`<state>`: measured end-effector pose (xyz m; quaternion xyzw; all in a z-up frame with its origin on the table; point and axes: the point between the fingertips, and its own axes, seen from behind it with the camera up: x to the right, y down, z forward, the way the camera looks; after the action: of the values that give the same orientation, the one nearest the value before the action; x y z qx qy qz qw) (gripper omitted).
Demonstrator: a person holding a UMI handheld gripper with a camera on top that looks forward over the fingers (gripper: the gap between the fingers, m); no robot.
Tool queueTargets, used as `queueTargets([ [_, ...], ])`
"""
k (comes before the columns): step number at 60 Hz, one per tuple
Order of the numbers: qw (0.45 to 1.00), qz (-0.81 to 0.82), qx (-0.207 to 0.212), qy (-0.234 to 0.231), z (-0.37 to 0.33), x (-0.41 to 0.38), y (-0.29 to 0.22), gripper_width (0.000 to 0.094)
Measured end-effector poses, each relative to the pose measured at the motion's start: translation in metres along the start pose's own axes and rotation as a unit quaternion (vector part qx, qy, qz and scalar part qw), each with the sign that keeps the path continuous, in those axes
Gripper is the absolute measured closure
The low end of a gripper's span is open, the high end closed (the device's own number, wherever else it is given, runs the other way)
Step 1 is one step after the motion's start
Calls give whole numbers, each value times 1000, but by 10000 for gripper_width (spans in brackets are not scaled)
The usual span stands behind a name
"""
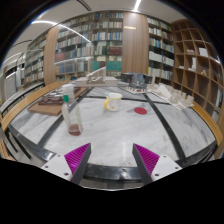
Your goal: Pour water
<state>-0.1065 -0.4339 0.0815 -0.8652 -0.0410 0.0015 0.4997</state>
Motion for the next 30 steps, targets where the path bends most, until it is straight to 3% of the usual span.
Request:
queueTargets([
  [13, 996, 9, 65, -54, 56, -122, -51, 77],
  [23, 995, 17, 91, -35, 117, -155, -76, 88],
  [30, 994, 6, 103, -21, 154, -162, -79, 168],
])
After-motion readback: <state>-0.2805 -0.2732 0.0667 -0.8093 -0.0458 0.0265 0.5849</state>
